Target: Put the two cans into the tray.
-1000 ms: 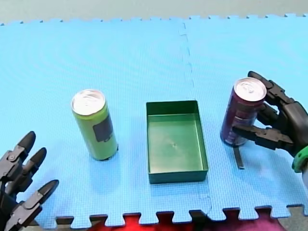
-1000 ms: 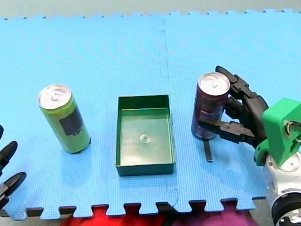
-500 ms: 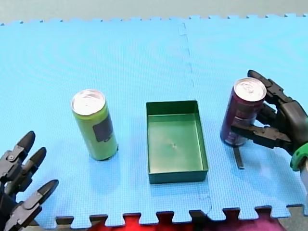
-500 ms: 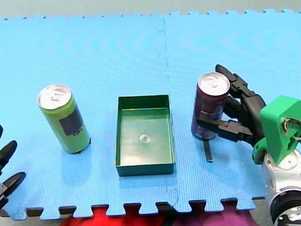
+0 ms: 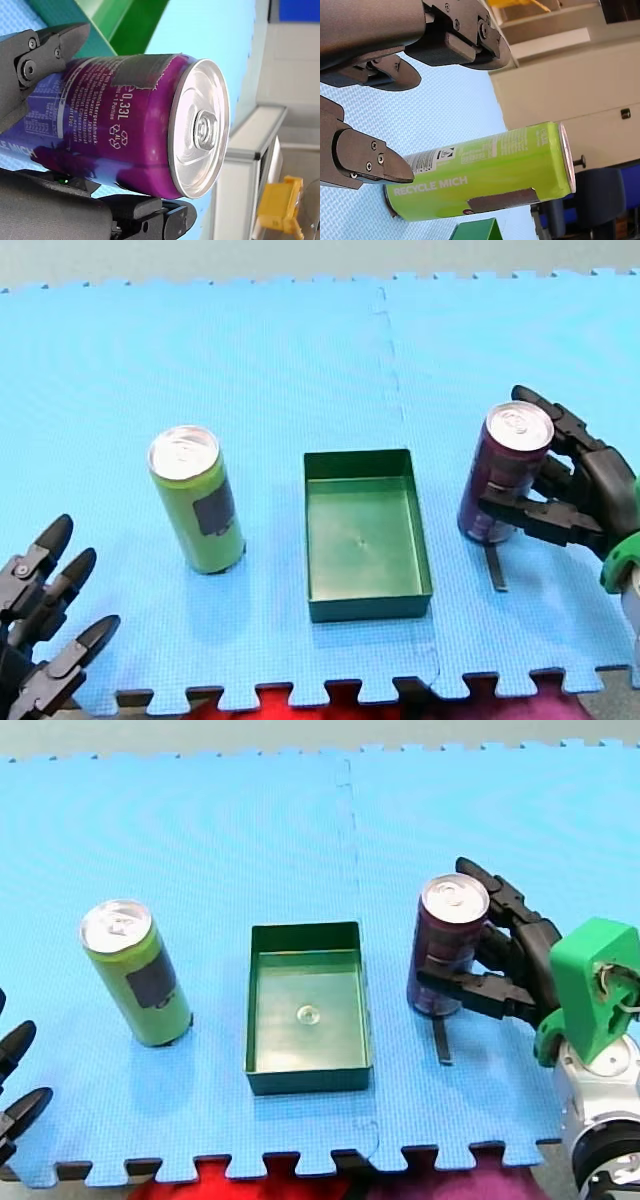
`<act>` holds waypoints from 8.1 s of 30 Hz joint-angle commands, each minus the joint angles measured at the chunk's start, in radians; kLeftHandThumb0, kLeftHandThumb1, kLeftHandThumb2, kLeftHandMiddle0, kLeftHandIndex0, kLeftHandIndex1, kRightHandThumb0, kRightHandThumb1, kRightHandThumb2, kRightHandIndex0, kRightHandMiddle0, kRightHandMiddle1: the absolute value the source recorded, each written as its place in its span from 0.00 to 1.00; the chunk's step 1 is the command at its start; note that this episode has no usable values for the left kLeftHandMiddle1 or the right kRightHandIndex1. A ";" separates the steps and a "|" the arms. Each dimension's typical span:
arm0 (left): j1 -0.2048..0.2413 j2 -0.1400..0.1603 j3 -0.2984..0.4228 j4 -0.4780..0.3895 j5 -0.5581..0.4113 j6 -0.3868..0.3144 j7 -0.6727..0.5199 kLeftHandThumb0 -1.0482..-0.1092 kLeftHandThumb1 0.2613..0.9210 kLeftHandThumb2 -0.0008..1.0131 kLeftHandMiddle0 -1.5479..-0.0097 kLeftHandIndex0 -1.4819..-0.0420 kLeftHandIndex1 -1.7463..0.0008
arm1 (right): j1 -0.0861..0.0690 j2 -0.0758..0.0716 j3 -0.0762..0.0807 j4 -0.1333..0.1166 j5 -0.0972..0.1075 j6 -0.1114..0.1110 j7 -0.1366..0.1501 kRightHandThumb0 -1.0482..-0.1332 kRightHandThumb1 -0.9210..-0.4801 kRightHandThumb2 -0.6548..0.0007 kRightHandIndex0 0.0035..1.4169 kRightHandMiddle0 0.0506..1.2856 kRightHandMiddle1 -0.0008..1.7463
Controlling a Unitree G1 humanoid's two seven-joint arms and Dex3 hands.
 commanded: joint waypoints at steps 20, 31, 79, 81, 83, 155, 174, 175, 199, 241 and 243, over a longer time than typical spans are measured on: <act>0.019 0.006 0.001 -0.038 -0.003 0.021 0.003 0.00 1.00 0.15 0.72 0.76 1.00 | -0.016 -0.003 -0.005 0.017 -0.016 0.016 -0.011 0.00 0.49 1.00 0.23 0.17 0.00; 0.009 0.010 0.010 -0.022 -0.014 0.013 -0.011 0.00 1.00 0.16 0.72 0.77 1.00 | -0.024 0.003 -0.001 0.024 -0.032 0.027 -0.019 0.00 0.50 1.00 0.23 0.17 0.00; -0.048 0.011 0.038 0.074 -0.057 -0.023 -0.074 0.00 1.00 0.17 0.72 0.76 1.00 | -0.055 0.033 0.027 0.021 -0.089 0.047 -0.280 0.83 0.14 0.96 0.63 0.39 1.00; -0.050 0.011 0.039 0.080 -0.060 -0.024 -0.079 0.00 1.00 0.16 0.72 0.76 1.00 | -0.065 0.039 0.008 0.014 -0.060 0.062 -0.250 0.83 0.14 0.96 0.63 0.39 1.00; -0.052 0.011 0.041 0.085 -0.063 -0.025 -0.083 0.00 1.00 0.16 0.72 0.76 1.00 | -0.071 0.045 -0.004 0.004 -0.039 0.062 -0.226 0.83 0.14 0.97 0.63 0.39 1.00; -0.049 -0.004 0.022 0.059 -0.046 0.005 -0.062 0.00 1.00 0.11 0.71 0.71 0.99 | -0.099 0.104 0.067 -0.189 0.007 0.012 -0.109 0.88 0.22 1.00 0.66 0.41 1.00; -0.043 -0.006 0.021 0.031 -0.045 0.019 -0.058 0.00 1.00 0.10 0.71 0.71 1.00 | -0.132 0.149 0.104 -0.172 -0.025 0.035 -0.139 0.88 0.24 1.00 0.66 0.40 1.00; -0.042 -0.006 0.021 0.030 -0.044 0.019 -0.056 0.00 1.00 0.10 0.71 0.71 1.00 | -0.135 0.151 0.108 -0.166 -0.032 0.031 -0.143 0.88 0.24 1.00 0.66 0.40 1.00; -0.036 -0.008 0.014 0.016 -0.028 0.009 -0.039 0.00 1.00 0.12 0.70 0.71 1.00 | -0.186 0.143 0.128 -0.092 -0.064 0.135 -0.099 0.90 0.27 1.00 0.65 0.41 1.00; -0.004 -0.026 0.003 -0.022 -0.030 0.006 -0.027 0.00 1.00 0.13 0.70 0.71 1.00 | -0.246 0.085 0.252 -0.062 -0.266 0.058 -0.207 0.94 0.28 1.00 0.65 0.40 1.00; -0.004 -0.027 0.003 -0.022 -0.037 0.006 -0.033 0.00 1.00 0.14 0.71 0.71 1.00 | -0.248 0.080 0.271 -0.053 -0.293 0.040 -0.240 0.93 0.28 1.00 0.65 0.40 1.00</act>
